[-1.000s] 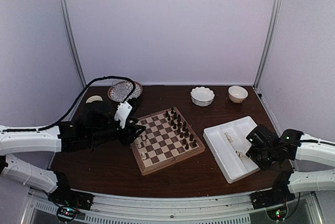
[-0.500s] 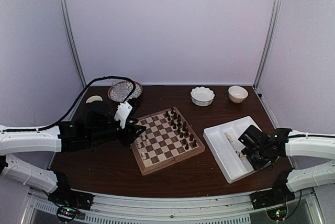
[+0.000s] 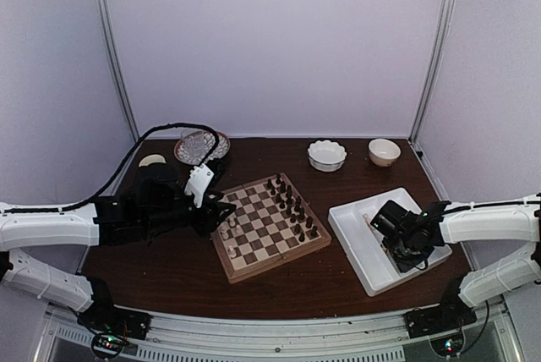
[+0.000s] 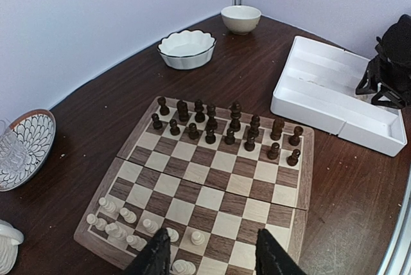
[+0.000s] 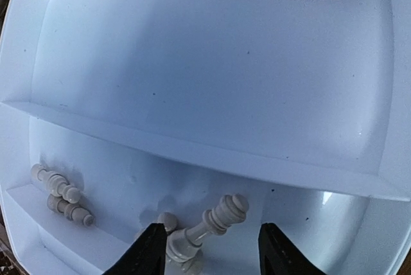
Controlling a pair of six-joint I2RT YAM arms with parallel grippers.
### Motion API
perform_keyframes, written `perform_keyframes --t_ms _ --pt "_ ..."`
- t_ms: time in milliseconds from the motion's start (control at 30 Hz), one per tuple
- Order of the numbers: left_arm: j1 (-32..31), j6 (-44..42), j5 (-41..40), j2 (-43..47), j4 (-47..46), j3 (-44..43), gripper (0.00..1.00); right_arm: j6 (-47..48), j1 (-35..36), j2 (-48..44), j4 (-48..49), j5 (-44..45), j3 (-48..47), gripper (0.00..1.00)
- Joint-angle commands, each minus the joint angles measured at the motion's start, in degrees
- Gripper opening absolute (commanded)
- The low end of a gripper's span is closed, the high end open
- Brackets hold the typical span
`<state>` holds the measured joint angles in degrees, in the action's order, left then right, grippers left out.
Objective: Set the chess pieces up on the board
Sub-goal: Pick up the chess pile from the storage box.
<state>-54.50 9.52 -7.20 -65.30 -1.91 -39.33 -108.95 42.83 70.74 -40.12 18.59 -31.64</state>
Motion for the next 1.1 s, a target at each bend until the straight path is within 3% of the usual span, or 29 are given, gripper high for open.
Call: perform_keyframes --t_ms 0,300,467,767,1067 --pt "-0.40 0.48 0.88 0.56 -1.86 -0.39 0.46 -2.59 -0.14 3.74 -4.55 3.97 -4.62 0.52" --pt "-0.51 0.67 0.92 0.61 -1.69 -0.39 0.46 -4.73 -0.19 10.41 -4.09 3.63 -5.44 0.47" --pt "-0.50 0.81 1.18 0.35 -1.49 -0.66 0.46 -3.58 -0.14 13.91 -5.40 4.77 -7.47 0.37" --pt "-0.56 0.97 1.74 -0.65 -1.06 -1.25 0.46 -3.45 -0.15 13.28 -6.69 5.01 -8.97 0.04" --pt "-0.58 0.98 1.58 -0.27 -1.05 -1.17 0.46 -3.93 -0.03 4.91 -19.79 12.59 -16.07 0.03"
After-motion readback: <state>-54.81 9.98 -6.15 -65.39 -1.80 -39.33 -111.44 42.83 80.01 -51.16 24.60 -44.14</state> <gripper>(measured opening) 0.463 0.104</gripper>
